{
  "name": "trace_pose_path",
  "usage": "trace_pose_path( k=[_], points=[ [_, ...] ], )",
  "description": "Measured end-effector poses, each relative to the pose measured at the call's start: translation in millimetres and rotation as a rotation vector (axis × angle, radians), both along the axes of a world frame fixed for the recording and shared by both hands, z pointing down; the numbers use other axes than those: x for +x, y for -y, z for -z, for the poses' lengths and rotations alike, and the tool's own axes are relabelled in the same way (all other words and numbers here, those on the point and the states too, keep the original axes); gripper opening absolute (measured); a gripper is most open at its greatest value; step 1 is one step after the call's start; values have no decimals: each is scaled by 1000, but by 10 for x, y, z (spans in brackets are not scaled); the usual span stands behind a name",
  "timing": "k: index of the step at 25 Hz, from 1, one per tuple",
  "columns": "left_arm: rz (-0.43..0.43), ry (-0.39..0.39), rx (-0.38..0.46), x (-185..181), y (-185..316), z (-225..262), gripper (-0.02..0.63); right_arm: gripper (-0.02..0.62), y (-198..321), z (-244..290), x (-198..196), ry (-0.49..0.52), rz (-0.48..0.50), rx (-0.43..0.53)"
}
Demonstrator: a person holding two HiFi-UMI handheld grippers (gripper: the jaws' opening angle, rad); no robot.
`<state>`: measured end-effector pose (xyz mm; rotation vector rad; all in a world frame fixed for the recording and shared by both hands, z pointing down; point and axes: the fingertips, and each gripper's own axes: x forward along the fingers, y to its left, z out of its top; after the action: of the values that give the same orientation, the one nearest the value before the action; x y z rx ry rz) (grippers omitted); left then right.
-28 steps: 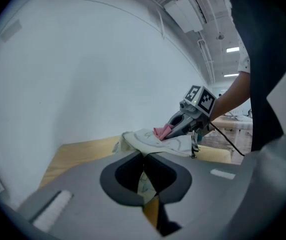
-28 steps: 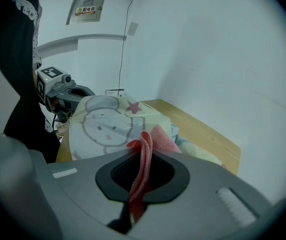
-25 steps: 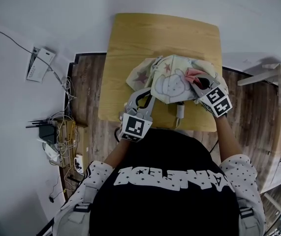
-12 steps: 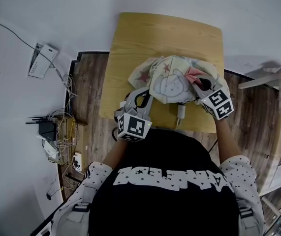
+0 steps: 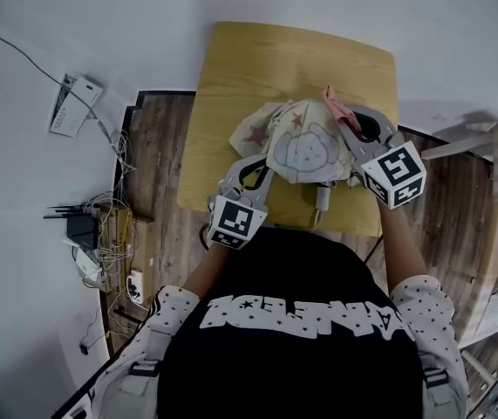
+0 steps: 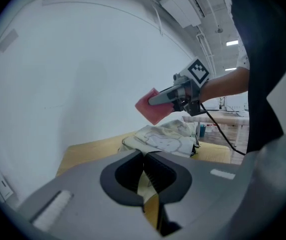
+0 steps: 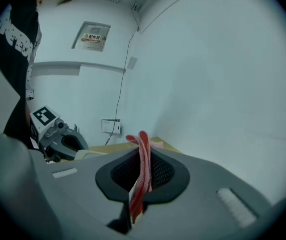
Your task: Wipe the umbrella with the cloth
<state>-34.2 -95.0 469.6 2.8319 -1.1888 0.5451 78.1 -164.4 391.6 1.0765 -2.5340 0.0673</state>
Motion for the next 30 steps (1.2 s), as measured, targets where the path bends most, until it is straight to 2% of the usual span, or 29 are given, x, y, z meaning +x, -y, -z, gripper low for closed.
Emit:
trace_pose_path(
  k=[5, 10, 24, 30],
  points=[
    [-12, -25, -16, 21, -33, 9, 0, 20, 145, -383, -423, -85, 91, -73],
    [-23, -44, -32, 32, -57, 16, 0, 20, 30, -782, -661, -145, 171, -148],
    [-18, -62, -50, 19, -29, -5, -1, 20, -375, -860, -742, -87, 221, -195],
    [-19, -60, -53, 8, -29, 3, 0, 20, -628, -839, -828, -61, 272, -216]
  ],
)
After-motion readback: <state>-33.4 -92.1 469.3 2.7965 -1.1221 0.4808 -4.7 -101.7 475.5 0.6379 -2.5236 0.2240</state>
